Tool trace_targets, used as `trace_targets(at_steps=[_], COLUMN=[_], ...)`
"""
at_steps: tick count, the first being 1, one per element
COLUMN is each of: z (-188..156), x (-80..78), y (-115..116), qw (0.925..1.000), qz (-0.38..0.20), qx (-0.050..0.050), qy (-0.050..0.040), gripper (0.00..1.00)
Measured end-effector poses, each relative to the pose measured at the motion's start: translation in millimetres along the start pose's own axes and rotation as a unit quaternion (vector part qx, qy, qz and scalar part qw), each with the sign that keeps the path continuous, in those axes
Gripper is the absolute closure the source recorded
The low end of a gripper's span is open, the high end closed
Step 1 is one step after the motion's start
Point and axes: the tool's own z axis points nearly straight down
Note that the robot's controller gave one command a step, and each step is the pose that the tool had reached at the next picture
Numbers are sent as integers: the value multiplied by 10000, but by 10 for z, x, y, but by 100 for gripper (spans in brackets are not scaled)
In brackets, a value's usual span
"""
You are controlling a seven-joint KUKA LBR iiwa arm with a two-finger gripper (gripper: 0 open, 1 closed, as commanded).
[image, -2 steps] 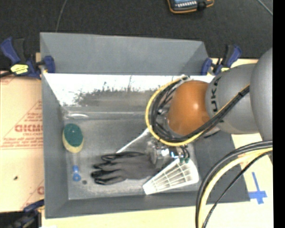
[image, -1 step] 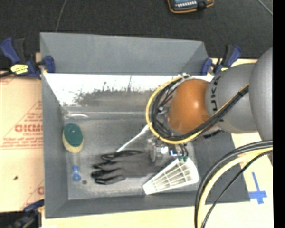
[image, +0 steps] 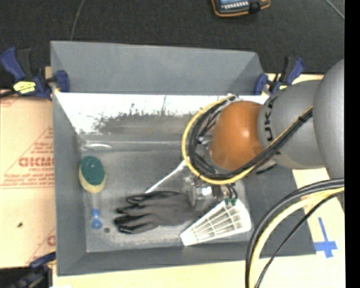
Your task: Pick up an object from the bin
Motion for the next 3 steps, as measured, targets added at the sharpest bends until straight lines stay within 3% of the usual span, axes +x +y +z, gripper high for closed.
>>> trace_targets(at_steps=[1, 2, 3], z=[9, -34, 19], x=[-12, 138, 63], y=[-38, 39, 13], qw=[9999, 10000, 9999], qz=[121, -52, 78], qx=[-16, 1, -11], qy=[-12, -11, -66], gripper=[100, 100, 0])
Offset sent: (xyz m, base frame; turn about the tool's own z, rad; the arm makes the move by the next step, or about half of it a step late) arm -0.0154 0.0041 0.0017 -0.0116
